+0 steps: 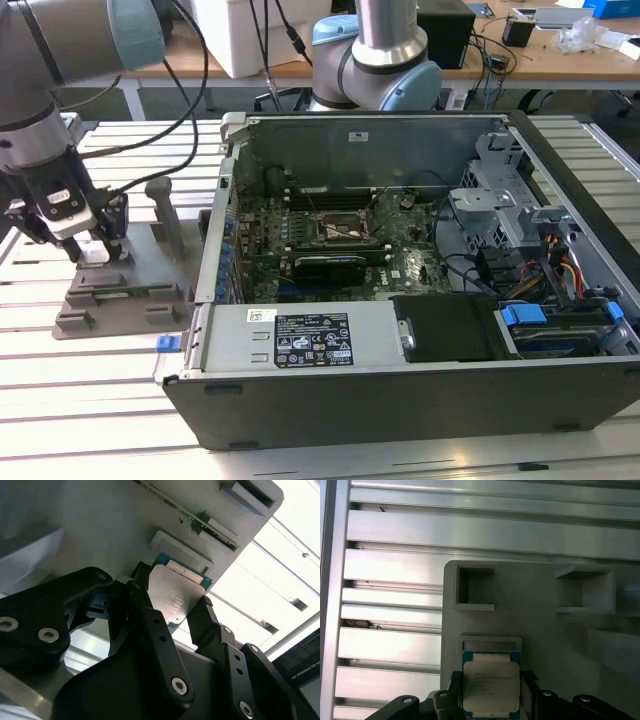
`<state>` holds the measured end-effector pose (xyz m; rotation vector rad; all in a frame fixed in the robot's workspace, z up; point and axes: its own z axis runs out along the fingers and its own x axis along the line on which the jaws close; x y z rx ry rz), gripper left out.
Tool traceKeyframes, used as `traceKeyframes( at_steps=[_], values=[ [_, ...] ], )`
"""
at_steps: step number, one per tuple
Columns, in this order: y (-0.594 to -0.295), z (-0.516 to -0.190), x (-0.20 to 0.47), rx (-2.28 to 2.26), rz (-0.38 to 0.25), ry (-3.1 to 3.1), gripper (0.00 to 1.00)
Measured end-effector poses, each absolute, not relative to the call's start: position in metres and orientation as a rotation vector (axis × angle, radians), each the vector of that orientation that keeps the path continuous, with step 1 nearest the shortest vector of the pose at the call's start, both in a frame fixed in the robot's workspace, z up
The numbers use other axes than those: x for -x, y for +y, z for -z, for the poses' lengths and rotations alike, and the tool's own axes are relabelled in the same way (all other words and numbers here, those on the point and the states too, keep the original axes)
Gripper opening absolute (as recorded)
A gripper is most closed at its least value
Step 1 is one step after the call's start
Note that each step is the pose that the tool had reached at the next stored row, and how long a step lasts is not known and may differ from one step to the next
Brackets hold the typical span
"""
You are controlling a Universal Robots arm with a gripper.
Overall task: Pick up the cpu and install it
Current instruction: 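Pick up the cpu and move it towards the insertion slot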
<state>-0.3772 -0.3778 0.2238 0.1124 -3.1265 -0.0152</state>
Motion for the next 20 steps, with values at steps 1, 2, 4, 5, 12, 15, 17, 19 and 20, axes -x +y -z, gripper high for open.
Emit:
traceKeyframes(
  at_steps=[1, 2, 4, 5, 12, 15, 17, 19, 20],
  values=[
    [-0.378, -0.229, 0.377, -0.112, 0.015, -3.127, 0.55],
    [-0.377, -0.235, 0.377, -0.112, 0.014, -3.127, 0.55],
    [-0.377, -0.247, 0.377, -0.112, 0.013, -3.126, 0.55],
    [-0.377, -0.252, 0.377, -0.112, 0.013, -3.127, 0.55],
    [-0.376, -0.289, 0.377, -0.112, 0.011, -3.126, 0.55],
    [-0.376, -0.307, 0.377, -0.112, 0.011, -3.126, 0.55],
    [-0.376, -0.316, 0.377, -0.112, 0.011, -3.126, 0.55],
    [-0.375, -0.336, 0.377, -0.112, 0.011, -3.126, 0.55],
    [-0.375, -0.341, 0.377, -0.112, 0.011, -3.127, 0.55]
  ],
)
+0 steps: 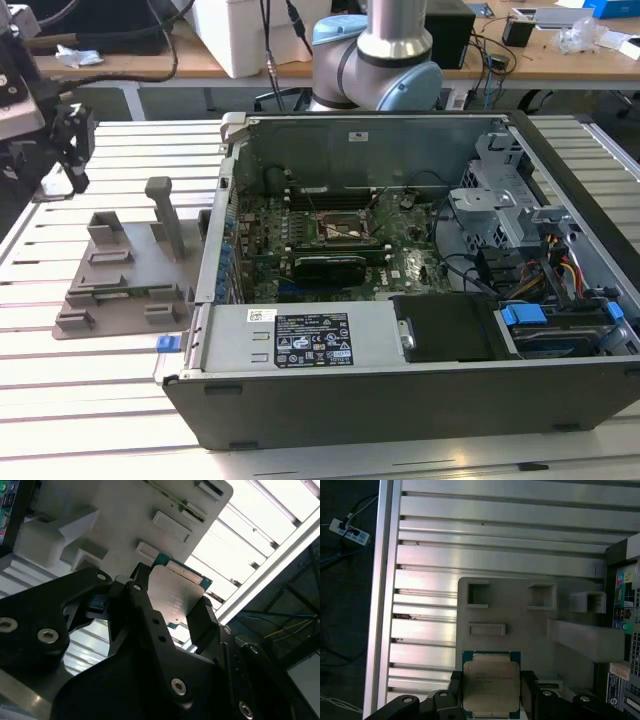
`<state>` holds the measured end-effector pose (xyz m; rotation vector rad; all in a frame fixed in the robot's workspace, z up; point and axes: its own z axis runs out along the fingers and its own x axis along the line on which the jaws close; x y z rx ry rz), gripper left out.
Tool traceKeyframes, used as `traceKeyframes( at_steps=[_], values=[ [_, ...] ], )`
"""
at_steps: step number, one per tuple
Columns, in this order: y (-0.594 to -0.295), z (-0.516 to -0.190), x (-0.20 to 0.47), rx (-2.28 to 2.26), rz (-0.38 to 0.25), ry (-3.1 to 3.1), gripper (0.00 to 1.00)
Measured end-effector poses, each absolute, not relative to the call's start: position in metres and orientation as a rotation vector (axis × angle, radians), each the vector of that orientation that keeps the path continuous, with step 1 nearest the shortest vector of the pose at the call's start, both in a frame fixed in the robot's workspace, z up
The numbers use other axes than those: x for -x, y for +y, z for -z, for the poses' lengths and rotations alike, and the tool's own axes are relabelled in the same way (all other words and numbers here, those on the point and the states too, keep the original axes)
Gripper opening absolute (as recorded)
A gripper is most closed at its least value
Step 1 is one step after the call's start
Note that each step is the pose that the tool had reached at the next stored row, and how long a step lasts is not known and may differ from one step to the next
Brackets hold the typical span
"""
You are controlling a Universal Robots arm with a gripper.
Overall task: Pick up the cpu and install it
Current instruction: 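Pick up the cpu and move it towards the insertion slot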
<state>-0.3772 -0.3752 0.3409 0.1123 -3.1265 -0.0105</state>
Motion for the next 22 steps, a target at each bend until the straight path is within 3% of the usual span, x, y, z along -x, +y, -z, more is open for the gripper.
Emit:
traceKeyframes(
  at_steps=[10, 22],
  values=[
    [-0.374, -0.393, 0.377, -0.112, 0.010, -3.126, 0.55],
    [-0.374, -0.393, 0.335, -0.112, 0.010, -3.126, 0.55]
  ],
)
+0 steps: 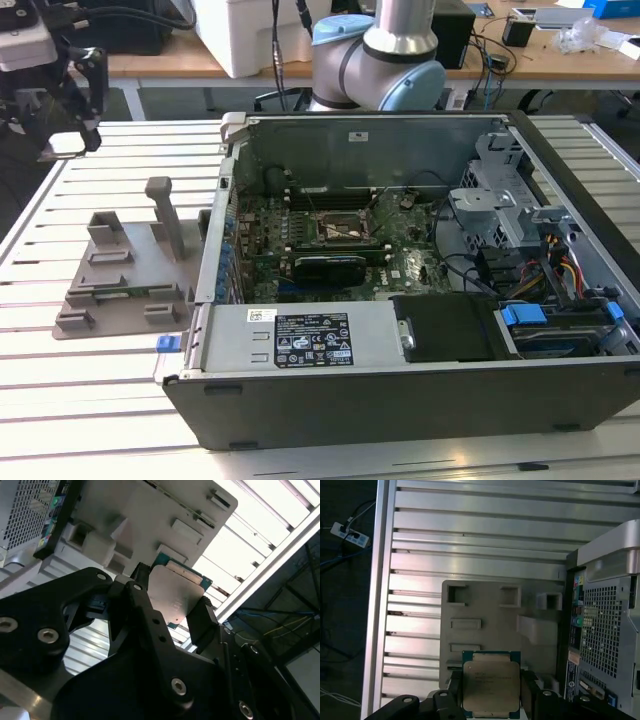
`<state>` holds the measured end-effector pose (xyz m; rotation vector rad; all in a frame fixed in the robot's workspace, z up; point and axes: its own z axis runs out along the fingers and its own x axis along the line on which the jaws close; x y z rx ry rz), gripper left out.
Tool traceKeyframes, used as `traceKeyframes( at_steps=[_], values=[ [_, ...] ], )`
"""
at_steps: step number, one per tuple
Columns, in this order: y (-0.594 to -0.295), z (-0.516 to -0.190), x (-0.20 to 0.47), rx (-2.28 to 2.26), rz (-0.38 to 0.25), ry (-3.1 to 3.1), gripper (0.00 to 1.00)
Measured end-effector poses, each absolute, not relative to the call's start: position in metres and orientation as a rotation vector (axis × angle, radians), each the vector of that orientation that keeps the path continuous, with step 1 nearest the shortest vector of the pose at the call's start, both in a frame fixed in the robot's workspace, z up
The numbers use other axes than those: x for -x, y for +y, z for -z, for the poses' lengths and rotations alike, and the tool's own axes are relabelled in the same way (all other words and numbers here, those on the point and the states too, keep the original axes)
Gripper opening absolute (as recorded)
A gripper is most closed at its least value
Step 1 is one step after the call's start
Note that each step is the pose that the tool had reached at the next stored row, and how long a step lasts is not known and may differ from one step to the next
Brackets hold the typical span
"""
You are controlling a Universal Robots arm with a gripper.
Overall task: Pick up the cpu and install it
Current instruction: 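Pick up the cpu and move it towards the insertion slot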
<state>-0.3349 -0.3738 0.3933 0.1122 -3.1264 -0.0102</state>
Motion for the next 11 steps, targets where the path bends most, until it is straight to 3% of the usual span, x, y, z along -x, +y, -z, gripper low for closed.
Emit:
traceKeyframes(
  at_steps=[11],
  values=[
    [-0.374, -0.393, 0.268, -0.112, 0.010, -3.126, 0.55]
  ],
)
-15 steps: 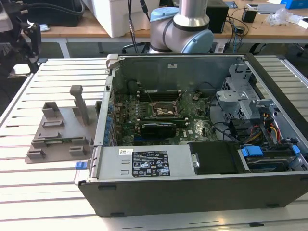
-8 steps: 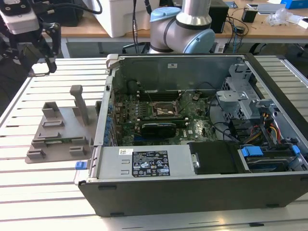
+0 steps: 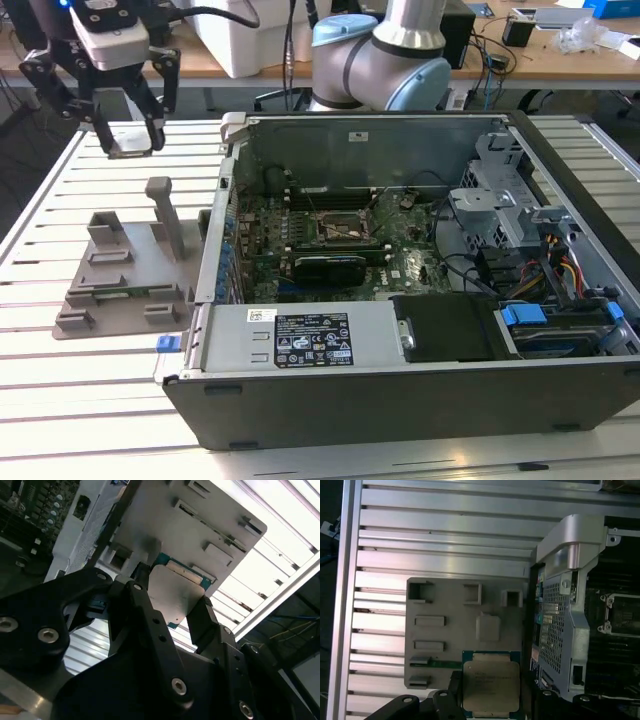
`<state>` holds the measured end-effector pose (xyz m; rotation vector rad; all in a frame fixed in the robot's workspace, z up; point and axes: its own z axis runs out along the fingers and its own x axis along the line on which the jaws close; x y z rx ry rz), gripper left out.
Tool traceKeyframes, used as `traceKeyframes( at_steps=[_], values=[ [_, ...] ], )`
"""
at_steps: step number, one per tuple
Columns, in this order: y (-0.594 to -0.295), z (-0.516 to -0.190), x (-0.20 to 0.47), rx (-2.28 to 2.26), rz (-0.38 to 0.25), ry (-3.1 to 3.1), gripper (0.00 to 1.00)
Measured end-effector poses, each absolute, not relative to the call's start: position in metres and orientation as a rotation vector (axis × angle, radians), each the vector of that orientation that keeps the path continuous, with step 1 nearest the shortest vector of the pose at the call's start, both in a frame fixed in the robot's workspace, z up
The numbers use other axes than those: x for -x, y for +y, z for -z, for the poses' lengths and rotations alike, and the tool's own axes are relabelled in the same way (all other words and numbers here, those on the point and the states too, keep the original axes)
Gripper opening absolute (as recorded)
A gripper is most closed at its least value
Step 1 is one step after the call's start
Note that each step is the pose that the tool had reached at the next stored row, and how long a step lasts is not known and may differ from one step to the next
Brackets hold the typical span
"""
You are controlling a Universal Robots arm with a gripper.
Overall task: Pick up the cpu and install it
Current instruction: 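Pick up the cpu and move it towards the insertion slot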
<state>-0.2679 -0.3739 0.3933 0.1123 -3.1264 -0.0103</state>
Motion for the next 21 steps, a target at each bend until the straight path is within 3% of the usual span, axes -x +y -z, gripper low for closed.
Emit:
traceKeyframes(
  at_steps=[21],
  values=[
    [-0.368, -0.384, 0.119, -0.112, 0.008, -3.122, 0.55]
  ],
)
